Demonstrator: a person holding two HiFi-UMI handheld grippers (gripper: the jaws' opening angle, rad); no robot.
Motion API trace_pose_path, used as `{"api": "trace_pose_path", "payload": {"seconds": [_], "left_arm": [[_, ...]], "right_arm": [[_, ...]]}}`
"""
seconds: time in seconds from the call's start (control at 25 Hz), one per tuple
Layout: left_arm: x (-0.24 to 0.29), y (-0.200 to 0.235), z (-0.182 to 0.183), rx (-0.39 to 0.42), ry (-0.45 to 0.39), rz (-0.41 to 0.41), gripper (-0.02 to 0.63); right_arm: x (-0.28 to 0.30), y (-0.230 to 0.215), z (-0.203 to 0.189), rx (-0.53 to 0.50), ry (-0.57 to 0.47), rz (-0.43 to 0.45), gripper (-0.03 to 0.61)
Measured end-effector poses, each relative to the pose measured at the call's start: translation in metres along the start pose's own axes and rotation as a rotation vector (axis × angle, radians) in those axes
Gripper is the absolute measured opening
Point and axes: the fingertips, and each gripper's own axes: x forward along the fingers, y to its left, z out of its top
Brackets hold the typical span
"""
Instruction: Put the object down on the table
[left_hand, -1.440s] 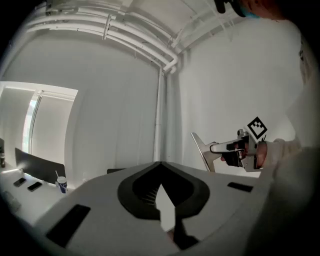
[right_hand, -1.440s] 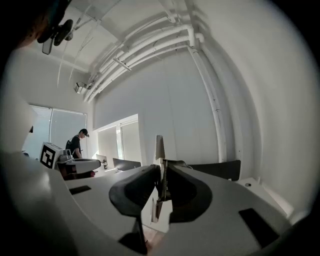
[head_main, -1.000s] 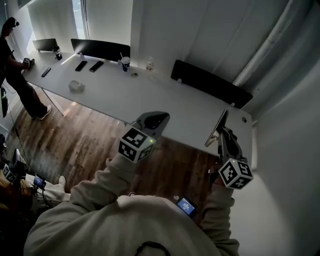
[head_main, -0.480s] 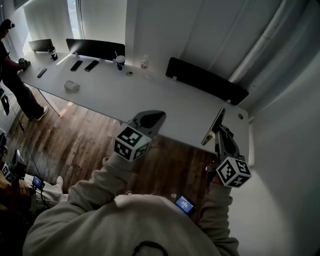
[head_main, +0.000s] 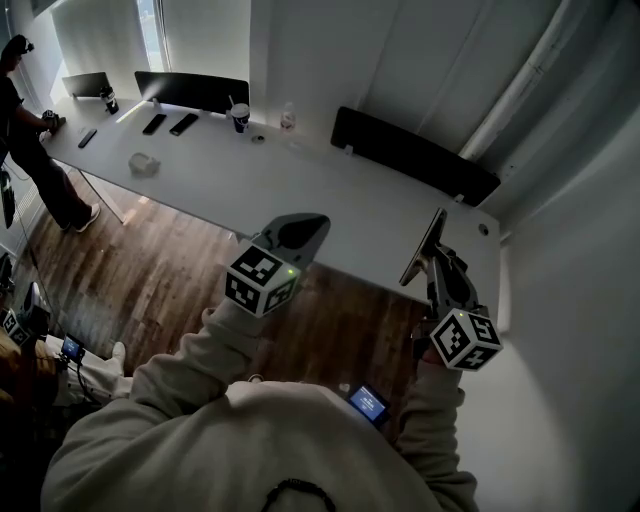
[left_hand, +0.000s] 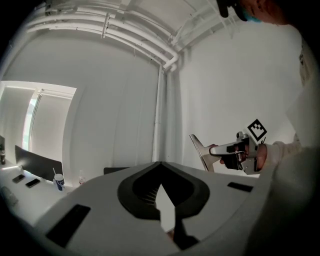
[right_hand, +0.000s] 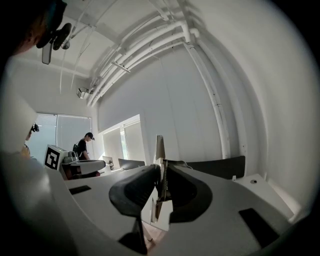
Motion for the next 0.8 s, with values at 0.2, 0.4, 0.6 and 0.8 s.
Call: {"api": "trace_pose_path", "payload": {"seconds": [0.2,0.4,0.6,0.8], "left_arm": [[0.013,-0.021,-0.018,0.017,0.050,-0.023,-0.005],[0.023,-0.028,-0.034,-0.008,0.070,-0.012,-0.005],[0.042,-0.035,-0.034,0.012,0.078,-0.032,-0.005],[0.064,-0.028,-0.052,0.036,0.101,-0.049,-0.005]], "right_arm": [[-0.007,-0.023,-0.006,0.009,0.004,0.013,0.091],[-0.017,-0.044,-0.028,0.043,0.031,0.008,0.091],[-0.021,-0.068,-0.033,0.062,0.027,-0.004,0.091],[-0.011,-0.083,-0.040,0.065,0.028,-0.041,0.091]]}}
